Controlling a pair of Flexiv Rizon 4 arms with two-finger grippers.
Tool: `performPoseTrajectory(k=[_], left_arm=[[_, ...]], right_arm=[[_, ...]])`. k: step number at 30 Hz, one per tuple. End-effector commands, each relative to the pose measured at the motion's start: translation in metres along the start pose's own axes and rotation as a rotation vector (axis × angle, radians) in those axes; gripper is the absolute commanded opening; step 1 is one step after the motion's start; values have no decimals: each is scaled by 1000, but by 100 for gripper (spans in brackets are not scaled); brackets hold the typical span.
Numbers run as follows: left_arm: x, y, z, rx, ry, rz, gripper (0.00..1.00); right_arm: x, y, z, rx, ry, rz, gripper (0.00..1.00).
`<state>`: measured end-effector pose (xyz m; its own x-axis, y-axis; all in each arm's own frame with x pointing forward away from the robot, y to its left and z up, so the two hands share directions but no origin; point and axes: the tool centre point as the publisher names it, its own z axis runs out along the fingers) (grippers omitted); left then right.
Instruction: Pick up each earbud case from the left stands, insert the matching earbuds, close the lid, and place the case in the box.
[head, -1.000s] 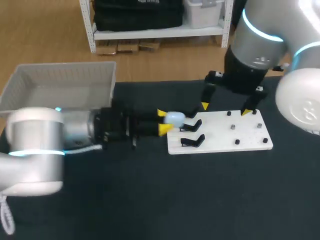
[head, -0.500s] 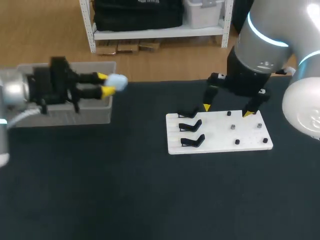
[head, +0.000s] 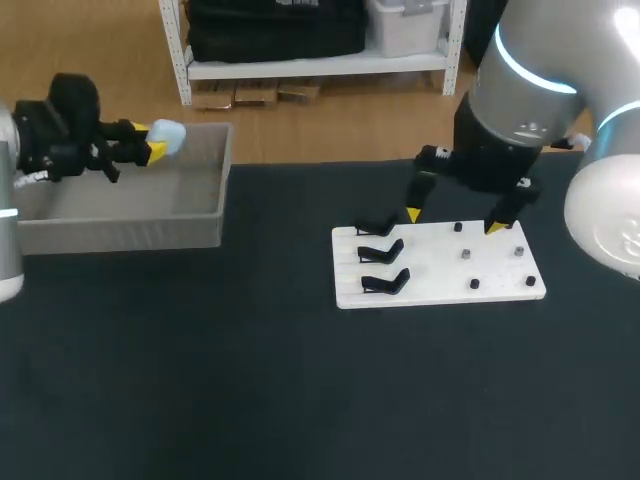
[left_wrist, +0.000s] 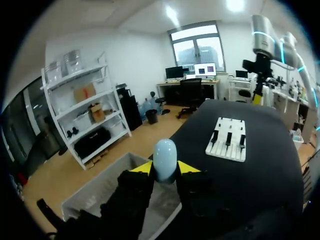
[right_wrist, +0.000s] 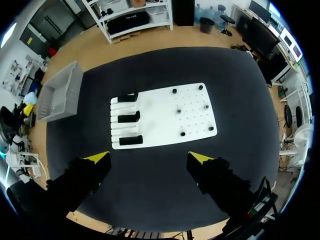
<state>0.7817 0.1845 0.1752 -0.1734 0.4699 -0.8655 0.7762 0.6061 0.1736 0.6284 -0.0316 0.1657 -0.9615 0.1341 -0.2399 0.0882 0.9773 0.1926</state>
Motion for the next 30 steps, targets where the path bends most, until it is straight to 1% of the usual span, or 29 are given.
performPoseTrajectory(k=[1,3,5,10,16,17,18,19,20,28,30], left_arm=[[12,38,45,24,83,-17,0],[22,49,51,8,85,-57,0],[29,53,55,12,93,-68,0],[38,50,57,16,90,-87,0],[48,47,57,14,120,-102,0],[48,47,57,12,120,-105,5],[49,46,56,9,122,-107,36],[50,46,55,3,128,-107,82],[51,45,54,1,129,-106,100],[48,32,38,-3,122,-90,100],[45,28,34,-11,97,-70,100]], right_arm=[[1,-1,0,-1,-3,1,100],[1,-1,0,-1,-3,1,100],[1,-1,0,-1,-3,1,100],[1,-1,0,-1,-3,1,100],[1,-1,0,-1,-3,1,100],[1,-1,0,-1,-3,1,100],[1,-1,0,-1,-3,1,100],[1,-1,0,-1,-3,1,100],[1,-1,0,-1,-3,1,100],[1,-1,0,-1,-3,1,100],[1,-1,0,-1,-3,1,100]])
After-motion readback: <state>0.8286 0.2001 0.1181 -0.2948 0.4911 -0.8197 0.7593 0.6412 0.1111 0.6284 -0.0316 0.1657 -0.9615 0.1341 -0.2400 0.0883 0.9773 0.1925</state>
